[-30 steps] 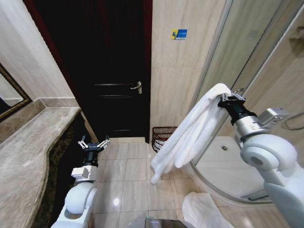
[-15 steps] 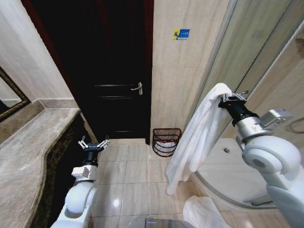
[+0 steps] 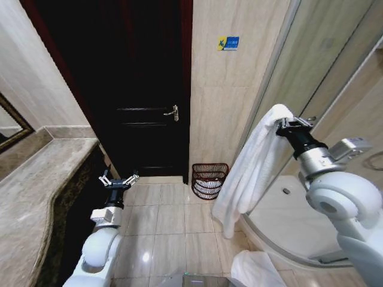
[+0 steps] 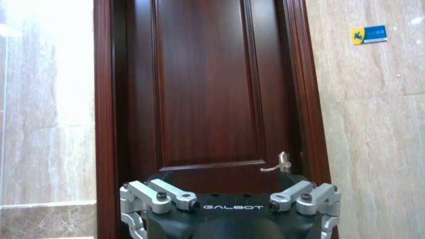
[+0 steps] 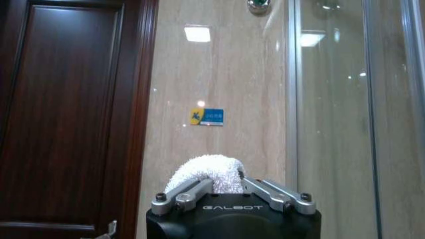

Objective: Discard the used towel into the hamper.

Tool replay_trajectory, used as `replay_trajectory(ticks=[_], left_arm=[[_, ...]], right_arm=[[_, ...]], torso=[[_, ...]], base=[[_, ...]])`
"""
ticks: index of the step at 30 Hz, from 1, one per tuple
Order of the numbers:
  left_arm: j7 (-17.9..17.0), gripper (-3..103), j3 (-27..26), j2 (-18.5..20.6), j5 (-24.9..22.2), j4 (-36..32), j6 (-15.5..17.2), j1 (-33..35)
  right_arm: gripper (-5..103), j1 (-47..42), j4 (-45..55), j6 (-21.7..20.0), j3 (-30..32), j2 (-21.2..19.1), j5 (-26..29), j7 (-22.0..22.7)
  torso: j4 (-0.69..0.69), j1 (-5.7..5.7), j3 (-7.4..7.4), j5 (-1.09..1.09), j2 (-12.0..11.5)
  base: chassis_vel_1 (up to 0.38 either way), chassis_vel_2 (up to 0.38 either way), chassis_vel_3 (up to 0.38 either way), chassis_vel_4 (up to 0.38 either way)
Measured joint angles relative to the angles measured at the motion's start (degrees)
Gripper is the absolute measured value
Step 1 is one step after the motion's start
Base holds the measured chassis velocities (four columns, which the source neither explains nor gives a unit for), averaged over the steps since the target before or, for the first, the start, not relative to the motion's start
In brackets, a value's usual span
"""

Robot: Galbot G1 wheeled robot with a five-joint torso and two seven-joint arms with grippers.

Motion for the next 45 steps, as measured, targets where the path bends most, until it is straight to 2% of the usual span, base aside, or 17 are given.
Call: replay_trajectory(ticks=[27,32,38,39,42,43,45], left_arm=[[0.7,100,-0.6,-0.9,-0.1,1.8,-0.5,-1.2],[0.7,100,-0.9,-2.1,0.1,2.1,-1.0,-0.6],[0.6,100,-0.5,-3.7,1.2,3.7,-1.2,-0.5],[0.6,100,-0.5,-3.7,1.2,3.7,-1.2,-0.5],[0.6,100,-0.5,-4.8,1.5,4.2,-1.3,0.1],[0.6,100,-0.5,-4.8,1.5,4.2,-1.3,0.1],[0.6,100,-0.5,-5.2,1.8,4.6,-1.6,0.3]], right_arm=[[2,1.0,1.3,0.2,-1.8,0.5,1.1,-0.8],[2,7.0,-1.7,0.2,-3.5,0.0,2.9,-1.4],[2,19.4,-12.3,1.8,-6.0,-3.6,4.4,-6.0],[2,19.4,-12.3,1.8,-6.0,-3.6,4.4,-6.0],[2,29.7,-18.3,2.5,-10.2,-5.6,6.8,-9.1],[2,29.7,-18.3,2.5,-10.2,-5.6,6.8,-9.1],[2,38.0,-20.9,2.6,-14.8,-6.0,8.5,-9.5]], torso=[[0.00,0.04,0.01,0.00,0.0],[0.01,-0.01,-0.01,0.02,0.0],[0.00,0.00,0.00,0.01,0.0],[0.00,0.00,0.00,0.01,0.0],[0.00,0.01,0.01,0.03,0.0],[0.00,0.01,0.01,0.03,0.0],[-0.01,0.01,0.01,0.01,0.0]], base=[[-0.064,0.063,0.067,-0.066],[0.000,0.000,0.000,0.000],[0.000,0.000,0.000,0.000],[0.000,0.000,0.000,0.000],[0.000,0.000,0.000,0.000],[0.000,0.000,0.000,0.000],[0.000,0.000,0.000,0.000]])
